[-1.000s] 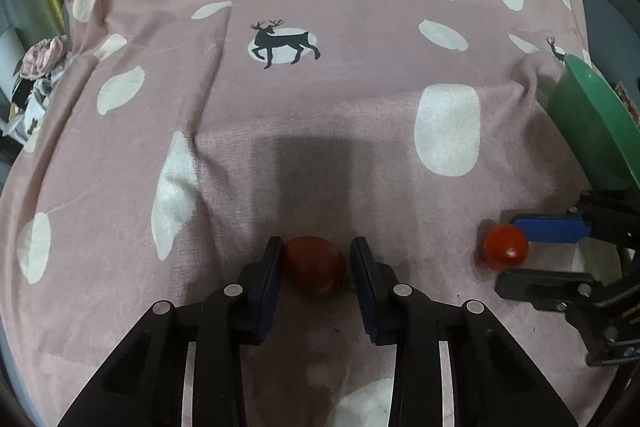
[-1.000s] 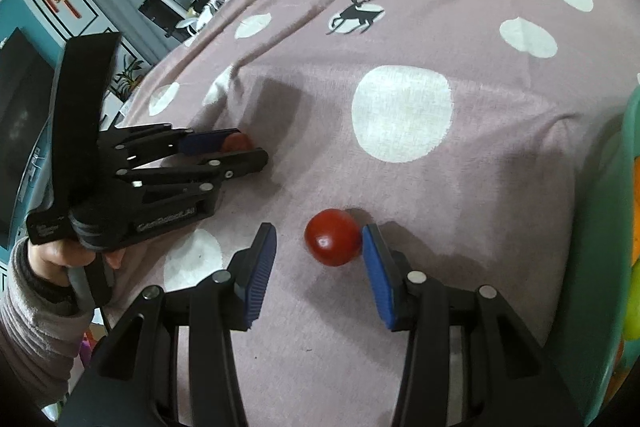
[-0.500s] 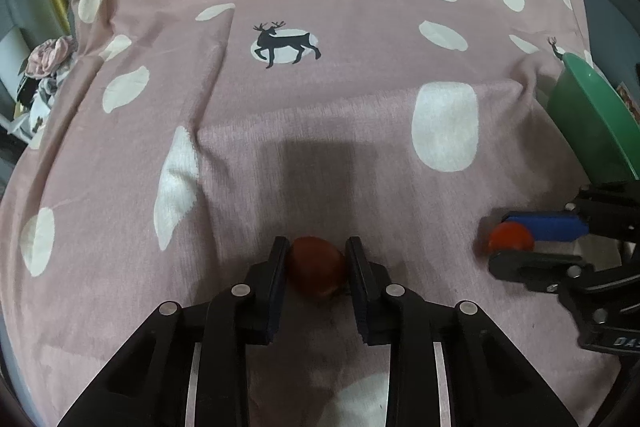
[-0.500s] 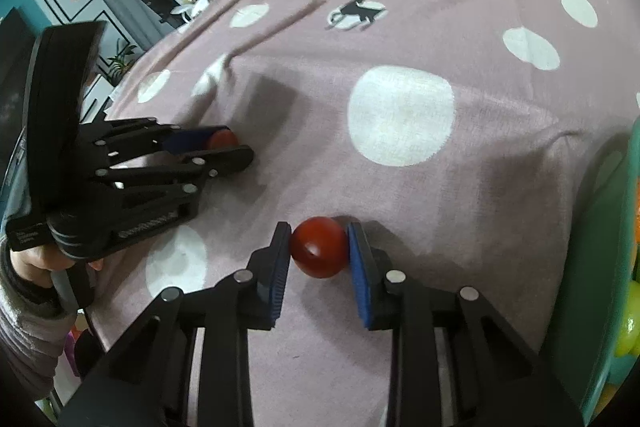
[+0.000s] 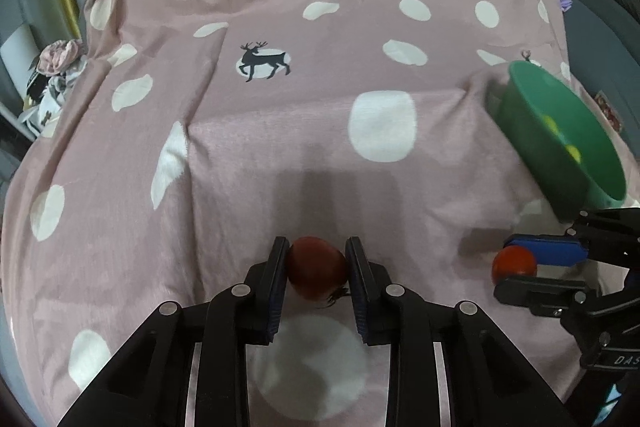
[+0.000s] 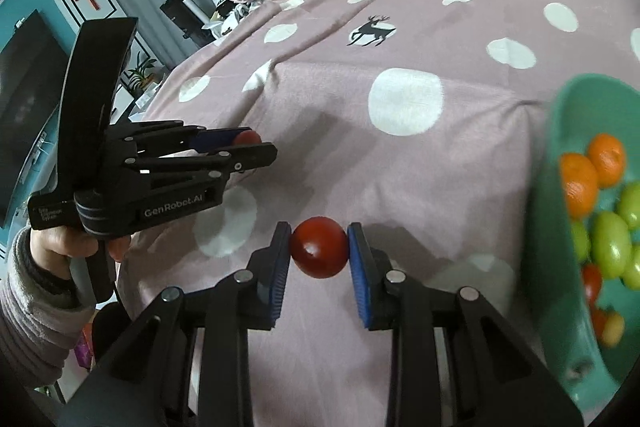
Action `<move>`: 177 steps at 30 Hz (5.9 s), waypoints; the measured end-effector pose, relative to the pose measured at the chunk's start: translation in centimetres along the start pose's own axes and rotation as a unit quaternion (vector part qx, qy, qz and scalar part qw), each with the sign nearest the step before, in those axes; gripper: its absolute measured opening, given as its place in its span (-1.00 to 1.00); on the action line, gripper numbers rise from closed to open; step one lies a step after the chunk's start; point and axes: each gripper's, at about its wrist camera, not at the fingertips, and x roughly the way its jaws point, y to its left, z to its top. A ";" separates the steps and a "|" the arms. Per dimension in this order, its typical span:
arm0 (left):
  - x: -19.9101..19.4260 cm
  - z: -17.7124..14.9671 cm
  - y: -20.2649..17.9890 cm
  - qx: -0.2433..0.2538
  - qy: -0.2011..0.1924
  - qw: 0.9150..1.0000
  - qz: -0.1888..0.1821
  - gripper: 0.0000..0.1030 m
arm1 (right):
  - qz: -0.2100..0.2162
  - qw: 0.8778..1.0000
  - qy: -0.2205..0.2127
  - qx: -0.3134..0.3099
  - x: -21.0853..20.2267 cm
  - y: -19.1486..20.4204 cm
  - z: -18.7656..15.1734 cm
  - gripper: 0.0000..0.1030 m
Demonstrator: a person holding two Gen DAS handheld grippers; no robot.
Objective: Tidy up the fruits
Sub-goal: 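Lift both red tomatoes and carry them over the green bowl, then lower both red tomatoes into the green bowl and open both tools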
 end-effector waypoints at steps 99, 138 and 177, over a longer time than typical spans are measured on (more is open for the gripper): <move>-1.9 6.6 -21.7 0.188 -0.048 0.981 -0.024 -0.43 | -0.064 0.974 -0.183 0.118 -14.7 -12.0 -4.9 -0.43; 3.0 7.6 -23.6 0.228 -0.001 0.974 0.000 -0.43 | -0.077 0.982 -0.130 0.110 -11.6 -14.4 -3.6 -0.43; 1.8 7.6 -23.7 0.216 -0.012 0.976 0.006 0.07 | -0.098 0.976 -0.148 0.127 -13.1 -14.0 -4.0 -0.06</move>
